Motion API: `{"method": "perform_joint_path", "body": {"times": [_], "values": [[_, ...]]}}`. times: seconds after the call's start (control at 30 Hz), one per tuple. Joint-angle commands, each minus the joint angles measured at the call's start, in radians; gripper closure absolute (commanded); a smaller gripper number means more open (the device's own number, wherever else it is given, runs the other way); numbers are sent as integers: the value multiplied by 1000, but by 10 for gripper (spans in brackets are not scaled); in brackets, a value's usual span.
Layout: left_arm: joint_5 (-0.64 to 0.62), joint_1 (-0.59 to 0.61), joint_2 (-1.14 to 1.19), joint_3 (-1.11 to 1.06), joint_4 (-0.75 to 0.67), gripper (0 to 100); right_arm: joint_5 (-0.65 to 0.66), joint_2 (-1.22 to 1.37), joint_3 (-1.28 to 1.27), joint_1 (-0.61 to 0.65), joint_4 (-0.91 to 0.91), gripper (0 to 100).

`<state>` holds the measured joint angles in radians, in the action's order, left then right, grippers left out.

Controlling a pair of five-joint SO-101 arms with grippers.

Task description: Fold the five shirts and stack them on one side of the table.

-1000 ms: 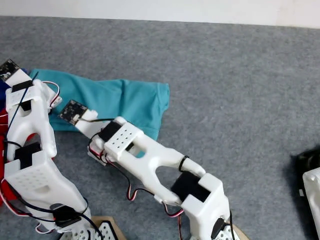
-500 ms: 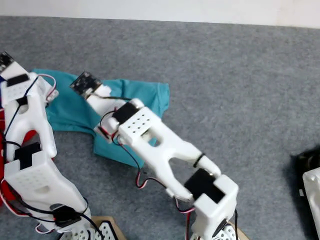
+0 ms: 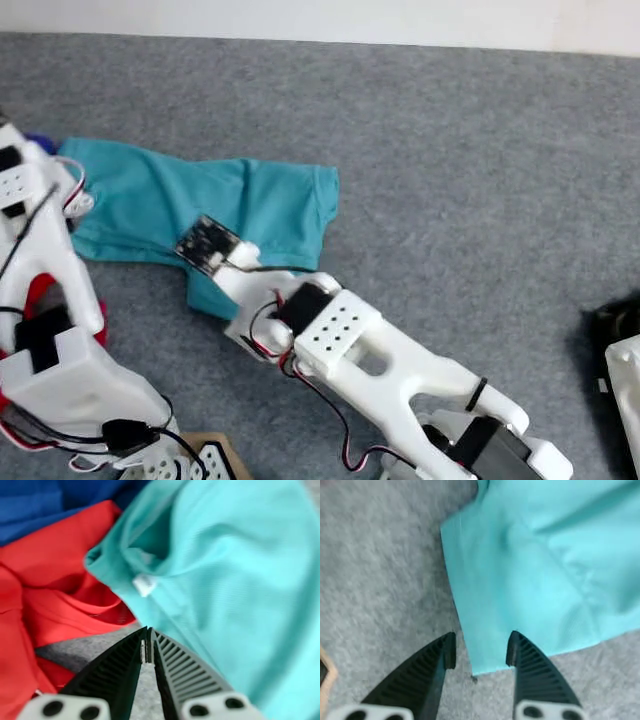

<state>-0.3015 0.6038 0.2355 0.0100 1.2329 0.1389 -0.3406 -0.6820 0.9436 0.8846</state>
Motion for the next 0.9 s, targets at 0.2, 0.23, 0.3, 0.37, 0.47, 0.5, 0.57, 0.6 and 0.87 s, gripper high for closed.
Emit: {"method": "perform_joint_path", "body": {"times": [0.2, 0.23, 0.3, 0.37, 0.47, 0.5, 0.57, 0.6, 0.87], "values": [[11, 18, -59, -101, -117, 993, 44, 65, -24, 10, -81, 815], [11, 18, -59, -102, -123, 993, 46, 73, -24, 21, -81, 815], [11, 18, -59, -105, -129, 993, 49, 88, -24, 33, -81, 812], [11, 18, -59, -105, -129, 993, 86, 107, -24, 31, -82, 811], [11, 18, -59, -105, -129, 993, 101, 148, -19, 28, -76, 810], [11, 18, -59, -105, -129, 993, 101, 160, -19, 33, -76, 808], [11, 18, -59, -105, -129, 993, 103, 180, -16, 35, -76, 779], [11, 18, -59, -105, -129, 993, 115, 189, -10, 35, -77, 765], [11, 18, -59, -105, -129, 993, 173, 321, 62, -10, -74, 762]]}}
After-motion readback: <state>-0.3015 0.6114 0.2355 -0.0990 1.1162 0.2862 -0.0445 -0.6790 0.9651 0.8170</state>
